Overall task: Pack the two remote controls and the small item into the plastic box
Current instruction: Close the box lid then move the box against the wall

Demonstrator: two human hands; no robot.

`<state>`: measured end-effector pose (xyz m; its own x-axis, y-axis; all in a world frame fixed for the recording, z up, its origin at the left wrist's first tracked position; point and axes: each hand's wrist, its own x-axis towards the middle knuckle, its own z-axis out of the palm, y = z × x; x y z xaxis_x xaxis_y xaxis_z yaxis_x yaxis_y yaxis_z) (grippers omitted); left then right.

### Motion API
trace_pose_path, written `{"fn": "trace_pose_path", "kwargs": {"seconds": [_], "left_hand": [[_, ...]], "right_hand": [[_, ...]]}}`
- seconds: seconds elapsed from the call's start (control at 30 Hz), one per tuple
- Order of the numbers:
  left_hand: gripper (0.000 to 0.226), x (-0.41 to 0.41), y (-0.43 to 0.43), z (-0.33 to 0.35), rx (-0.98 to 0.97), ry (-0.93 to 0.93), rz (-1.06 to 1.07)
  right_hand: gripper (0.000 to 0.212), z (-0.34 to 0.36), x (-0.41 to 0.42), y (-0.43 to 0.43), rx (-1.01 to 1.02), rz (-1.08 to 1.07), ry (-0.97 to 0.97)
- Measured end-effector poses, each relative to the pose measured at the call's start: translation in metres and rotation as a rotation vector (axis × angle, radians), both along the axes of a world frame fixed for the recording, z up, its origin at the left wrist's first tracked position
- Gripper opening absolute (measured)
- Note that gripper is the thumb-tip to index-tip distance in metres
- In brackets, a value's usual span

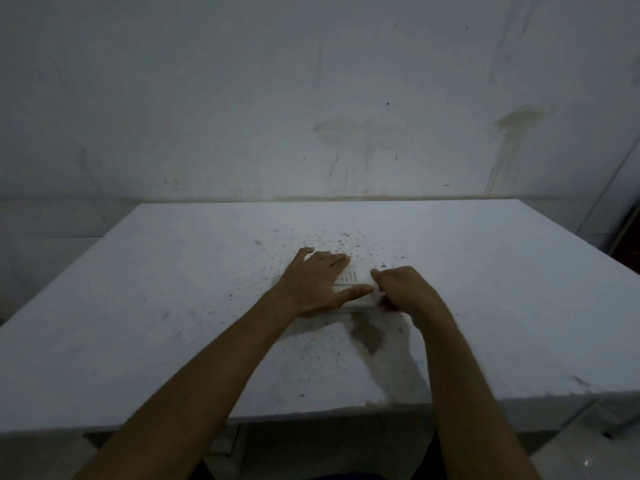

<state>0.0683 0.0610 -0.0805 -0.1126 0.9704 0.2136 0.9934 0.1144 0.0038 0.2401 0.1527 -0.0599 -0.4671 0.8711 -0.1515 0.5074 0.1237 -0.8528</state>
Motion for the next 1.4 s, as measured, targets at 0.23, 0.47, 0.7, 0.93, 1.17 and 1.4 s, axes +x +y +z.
{"fn": "trace_pose_path", "kwargs": {"seconds": [0.23,0.47,0.7,0.93,1.17,1.4], "left_hand": [[0.101,-0.007,0.006,-0.001,-0.049,-0.147,-0.004],[0.081,-0.023,0.005,0.024,-0.164,-0.617,0.045],[0.075,-0.018,-0.017,-0.002,0.194,-0.343,0.087],[0.074,-0.021,-0.023,-0.005,0.201,-1.225,0.237],[0.078,-0.036,-0.029,0.008,-0.023,-0.854,0.282],[0.056,-0.042,-0.029,-0.018,0.304,-0.438,0.176]], "right_hand": [[0.038,-0.019,-0.032,0.029,0.125,-0.114,-0.066],[0.035,-0.031,-0.034,0.026,0.076,-0.177,0.121],[0.033,-0.033,-0.034,0.008,0.247,-0.303,0.141],[0.033,-0.038,-0.033,0.007,0.23,-0.321,0.189],[0.034,-0.038,-0.032,0.006,0.238,-0.305,0.194],[0.034,-0.041,-0.035,0.01,0.255,-0.303,0.129]]}}
